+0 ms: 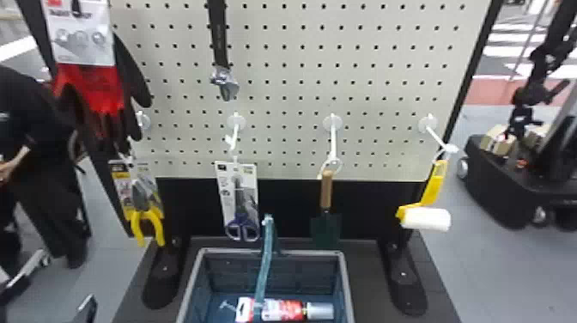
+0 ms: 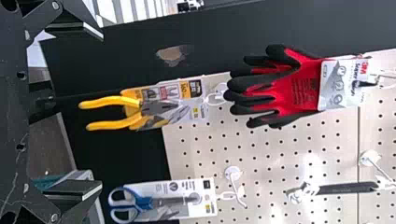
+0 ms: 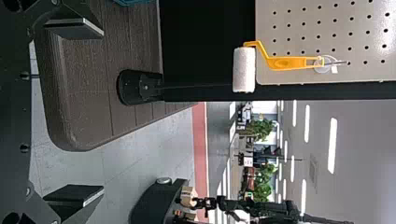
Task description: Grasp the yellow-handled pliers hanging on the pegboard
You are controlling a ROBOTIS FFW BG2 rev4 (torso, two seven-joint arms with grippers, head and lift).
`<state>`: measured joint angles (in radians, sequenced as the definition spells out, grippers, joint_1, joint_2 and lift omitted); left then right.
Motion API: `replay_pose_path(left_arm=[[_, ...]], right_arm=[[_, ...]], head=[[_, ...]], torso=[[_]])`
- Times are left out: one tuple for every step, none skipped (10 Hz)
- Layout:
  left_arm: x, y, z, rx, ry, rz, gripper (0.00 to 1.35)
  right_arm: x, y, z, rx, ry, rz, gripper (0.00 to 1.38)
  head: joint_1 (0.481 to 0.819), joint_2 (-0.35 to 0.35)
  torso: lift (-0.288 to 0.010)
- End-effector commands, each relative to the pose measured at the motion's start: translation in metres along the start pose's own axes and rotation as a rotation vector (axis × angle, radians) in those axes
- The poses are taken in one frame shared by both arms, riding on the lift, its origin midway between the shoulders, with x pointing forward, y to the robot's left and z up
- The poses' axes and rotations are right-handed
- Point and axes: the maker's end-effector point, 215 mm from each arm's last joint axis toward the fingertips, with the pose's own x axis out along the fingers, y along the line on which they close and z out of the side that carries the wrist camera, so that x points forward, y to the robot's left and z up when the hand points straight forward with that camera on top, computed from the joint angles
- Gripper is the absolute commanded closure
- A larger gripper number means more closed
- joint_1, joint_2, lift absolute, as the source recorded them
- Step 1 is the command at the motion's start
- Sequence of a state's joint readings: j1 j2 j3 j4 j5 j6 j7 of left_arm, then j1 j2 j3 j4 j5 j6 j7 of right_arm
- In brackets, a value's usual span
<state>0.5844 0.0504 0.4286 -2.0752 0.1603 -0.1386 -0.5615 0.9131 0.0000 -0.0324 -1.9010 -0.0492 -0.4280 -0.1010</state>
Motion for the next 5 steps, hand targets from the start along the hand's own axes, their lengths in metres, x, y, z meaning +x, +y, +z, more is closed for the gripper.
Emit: replay_pose_path(left_arm=[[0.022, 0.019, -0.006, -0.016, 0.000, -0.015, 0.18], [0.037, 0.024, -0.015, -0.036, 0.012, -0.043, 0.18], [0.054, 0.028, -0.026, -0.066, 0.019, -0.080, 0.18], [0.074, 0.031, -0.025, -0.083, 0.012, -0.126, 0.18], [0.095, 0.033, -0.026, -0.103, 0.008, -0.186, 0.18]], right_arm=[[0.000, 0.000, -0.001, 0.001, 0.001, -0.001, 0.13], [0.001, 0.001, -0.001, 0.001, 0.001, 0.001, 0.13], [0.002, 0.000, 0.000, 0.001, -0.001, -0.001, 0.13], [0.002, 0.001, 0.000, 0.001, -0.001, 0.001, 0.13], [0.001, 0.000, -0.002, 0.001, 0.001, -0.001, 0.13]], head=[[0.549, 0.000], [0.549, 0.000], [0.549, 0.000], [0.549, 0.000], [0.549, 0.000]], torso=[[-0.100], [-0.100], [-0.100], [-0.100], [-0.100]])
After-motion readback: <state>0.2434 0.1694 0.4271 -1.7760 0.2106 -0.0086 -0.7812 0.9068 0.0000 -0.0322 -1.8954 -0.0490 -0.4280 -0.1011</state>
